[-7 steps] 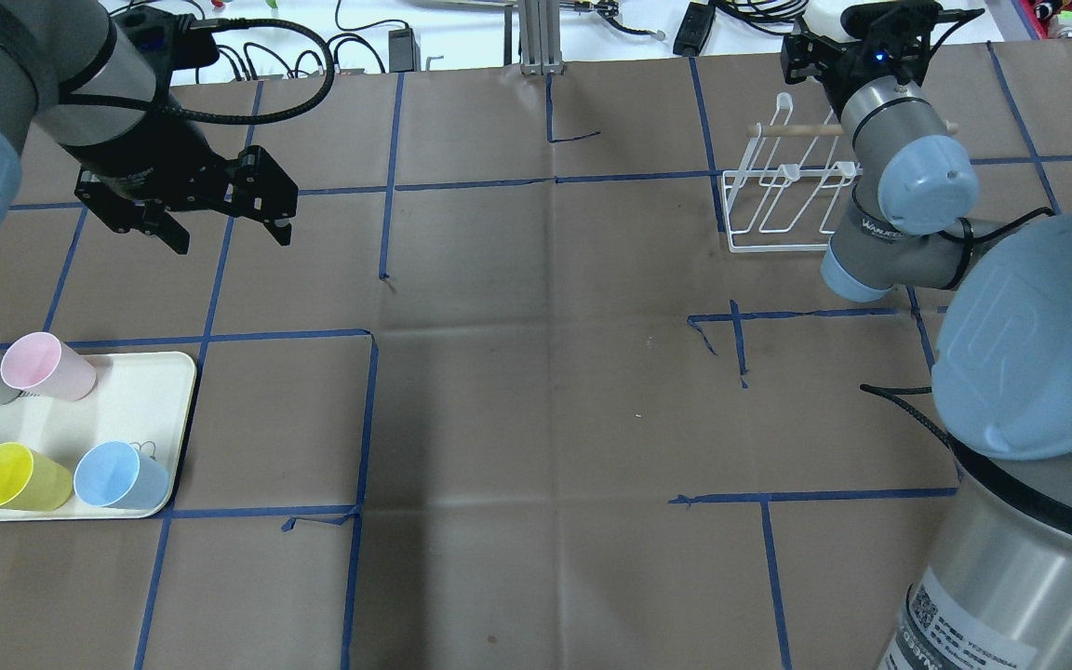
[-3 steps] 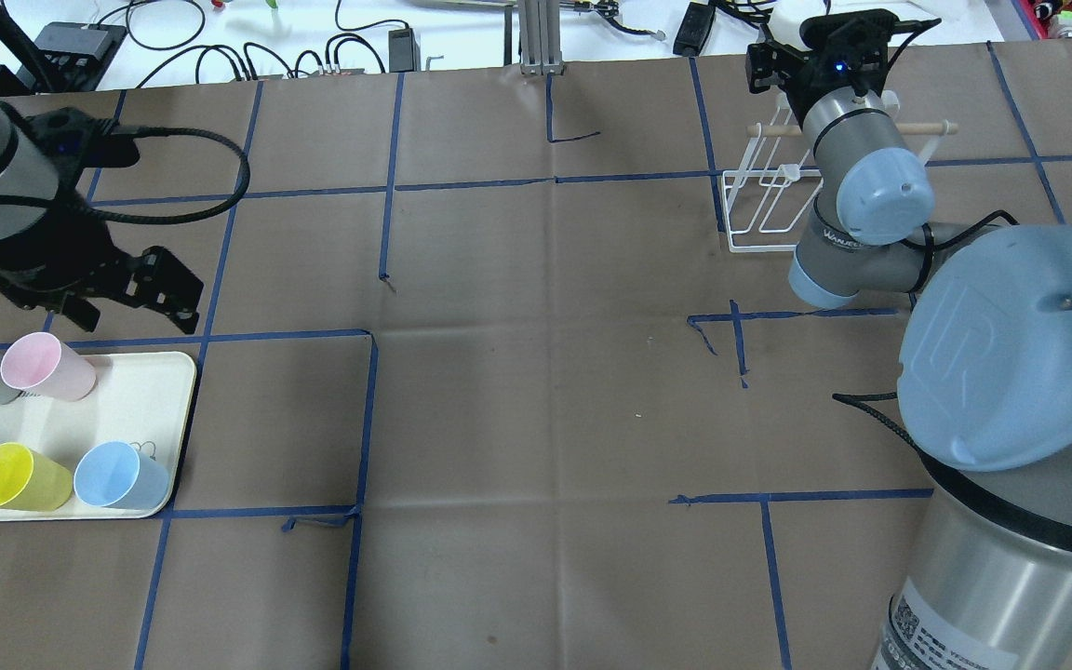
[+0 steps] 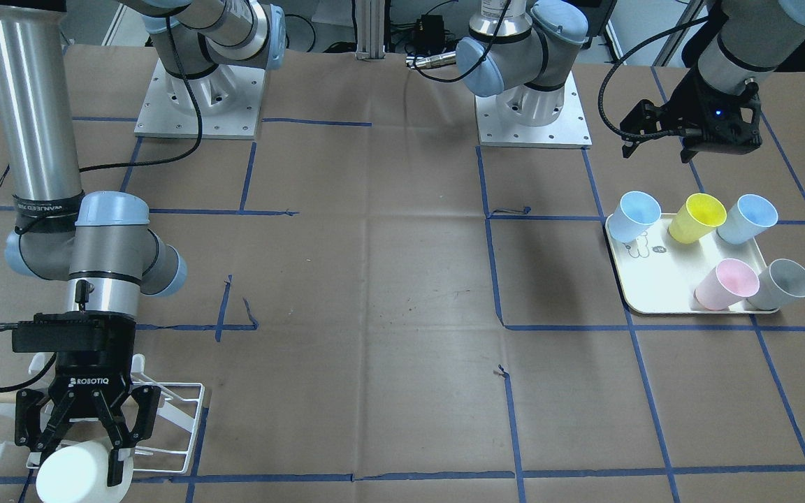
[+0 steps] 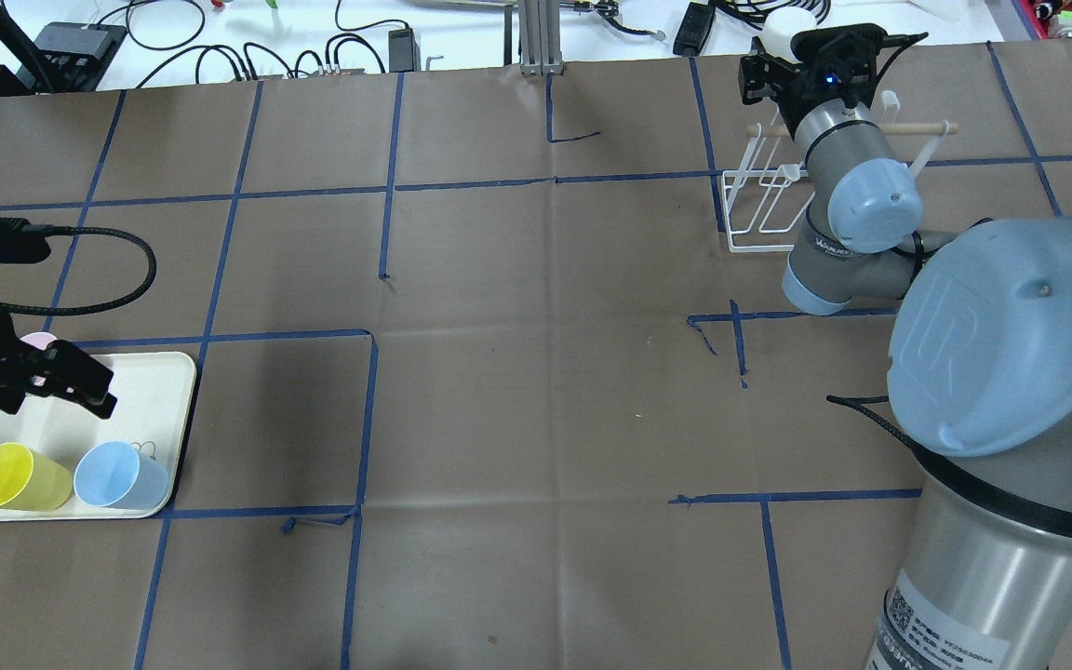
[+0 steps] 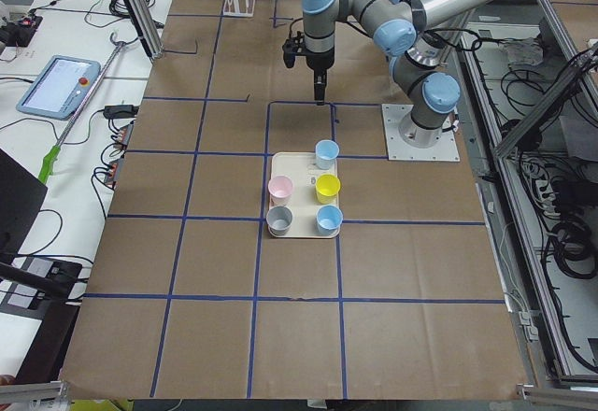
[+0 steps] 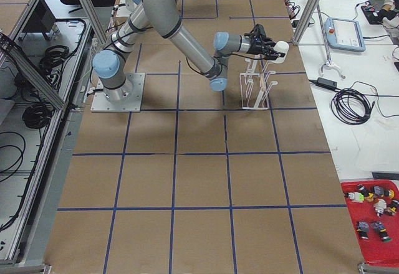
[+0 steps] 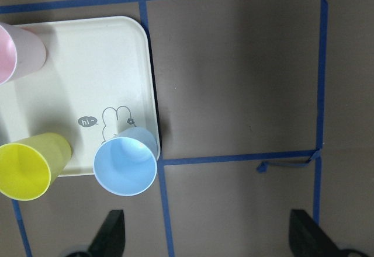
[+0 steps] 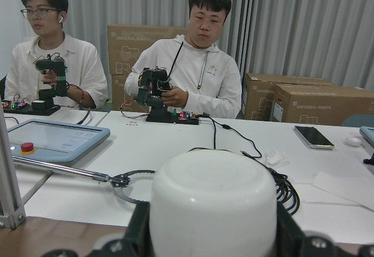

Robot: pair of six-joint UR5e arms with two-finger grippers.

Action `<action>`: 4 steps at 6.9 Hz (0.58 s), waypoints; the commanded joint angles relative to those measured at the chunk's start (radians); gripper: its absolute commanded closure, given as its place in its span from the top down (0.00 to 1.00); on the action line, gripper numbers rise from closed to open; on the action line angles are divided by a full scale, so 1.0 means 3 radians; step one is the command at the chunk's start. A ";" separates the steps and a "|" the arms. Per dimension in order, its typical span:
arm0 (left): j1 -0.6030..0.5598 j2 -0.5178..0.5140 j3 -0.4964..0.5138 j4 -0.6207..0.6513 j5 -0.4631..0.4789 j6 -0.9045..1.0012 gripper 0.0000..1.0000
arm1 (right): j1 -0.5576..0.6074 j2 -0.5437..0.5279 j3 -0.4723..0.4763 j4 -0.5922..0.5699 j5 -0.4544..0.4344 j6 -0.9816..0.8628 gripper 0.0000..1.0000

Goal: Transfer IKEA cup to right arm and place on rack

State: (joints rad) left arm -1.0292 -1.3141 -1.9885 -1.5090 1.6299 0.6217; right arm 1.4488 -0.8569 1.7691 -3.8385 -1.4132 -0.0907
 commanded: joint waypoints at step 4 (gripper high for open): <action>0.0240 -0.0196 -0.0559 0.0722 -0.0181 -0.0066 0.99 | -0.0008 0.0008 0.0075 0.0002 -0.0014 -0.0015 0.55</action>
State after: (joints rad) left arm -0.9581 -1.3555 -2.0973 -1.3754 1.5998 0.6515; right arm 1.4467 -0.8531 1.7870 -3.8380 -1.4162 -0.0939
